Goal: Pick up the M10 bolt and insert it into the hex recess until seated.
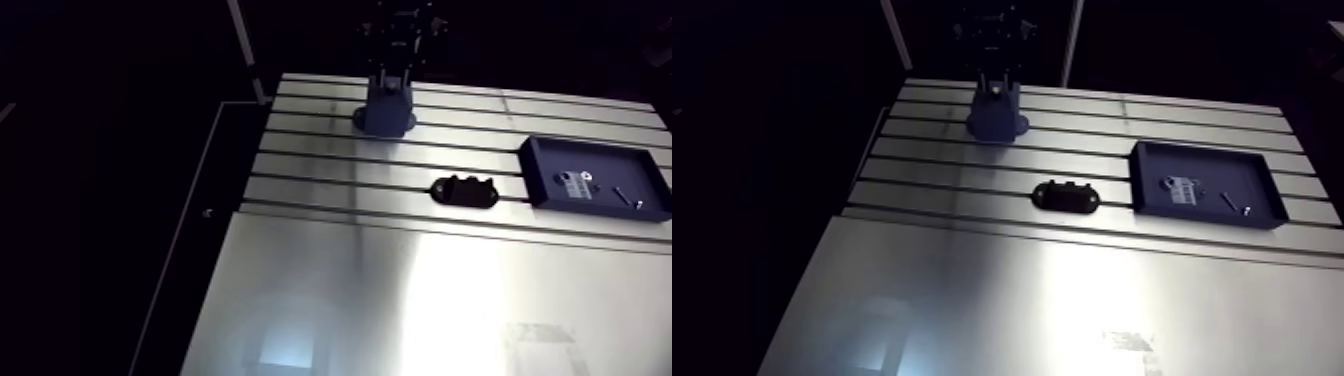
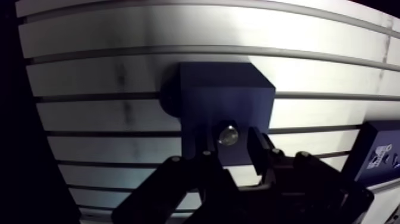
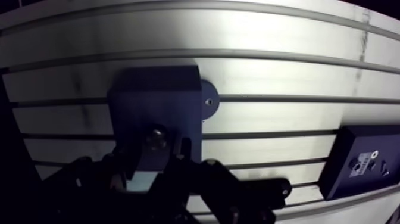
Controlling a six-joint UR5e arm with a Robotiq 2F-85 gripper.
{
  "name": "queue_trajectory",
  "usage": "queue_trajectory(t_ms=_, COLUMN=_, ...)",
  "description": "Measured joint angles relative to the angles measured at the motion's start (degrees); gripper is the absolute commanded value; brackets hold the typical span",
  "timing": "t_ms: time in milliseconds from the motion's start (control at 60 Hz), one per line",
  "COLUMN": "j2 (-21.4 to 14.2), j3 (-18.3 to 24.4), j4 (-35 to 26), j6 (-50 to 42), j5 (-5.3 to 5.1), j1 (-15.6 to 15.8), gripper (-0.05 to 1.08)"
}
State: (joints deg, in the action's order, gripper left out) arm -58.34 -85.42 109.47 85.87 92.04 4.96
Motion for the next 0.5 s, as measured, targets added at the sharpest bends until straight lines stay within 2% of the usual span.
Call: queue_trajectory(t_ms=500, j2=-0.12, j3=-0.07, j4=0.09, j6=0.34, j5=-0.81, j1=-0.04, gripper=0.58)
